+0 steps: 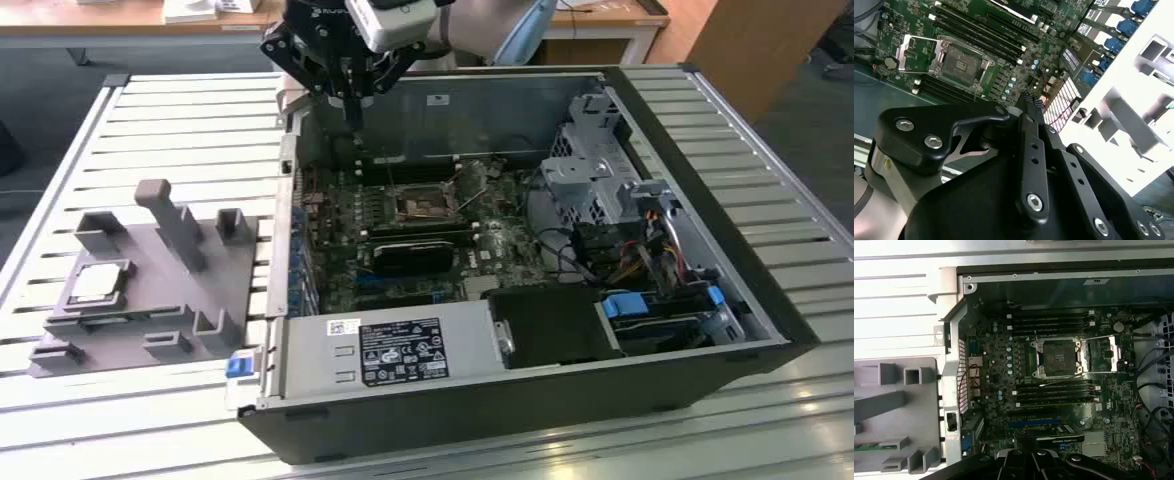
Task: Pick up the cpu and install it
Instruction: 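Reach for the cpu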
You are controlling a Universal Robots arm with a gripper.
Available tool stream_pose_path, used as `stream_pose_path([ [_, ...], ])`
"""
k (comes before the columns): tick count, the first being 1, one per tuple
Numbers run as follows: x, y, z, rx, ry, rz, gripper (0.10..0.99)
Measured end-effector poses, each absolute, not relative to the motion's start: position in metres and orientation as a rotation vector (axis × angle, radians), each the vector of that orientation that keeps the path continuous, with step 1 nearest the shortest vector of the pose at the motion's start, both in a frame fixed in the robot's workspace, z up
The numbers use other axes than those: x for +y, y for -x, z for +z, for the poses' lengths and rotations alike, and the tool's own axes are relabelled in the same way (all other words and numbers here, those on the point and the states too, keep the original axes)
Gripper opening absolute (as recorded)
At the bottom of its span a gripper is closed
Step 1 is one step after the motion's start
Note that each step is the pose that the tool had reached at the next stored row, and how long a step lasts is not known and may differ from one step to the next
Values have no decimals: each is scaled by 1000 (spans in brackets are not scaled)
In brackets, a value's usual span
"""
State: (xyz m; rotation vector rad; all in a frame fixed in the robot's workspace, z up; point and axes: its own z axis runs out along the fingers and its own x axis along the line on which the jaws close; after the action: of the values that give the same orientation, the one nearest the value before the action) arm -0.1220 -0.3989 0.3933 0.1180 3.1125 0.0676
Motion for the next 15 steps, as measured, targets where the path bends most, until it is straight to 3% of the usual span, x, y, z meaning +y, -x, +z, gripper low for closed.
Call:
stream_pose_path([
  [15,-399,127,393,3112,-118,68,106],
])
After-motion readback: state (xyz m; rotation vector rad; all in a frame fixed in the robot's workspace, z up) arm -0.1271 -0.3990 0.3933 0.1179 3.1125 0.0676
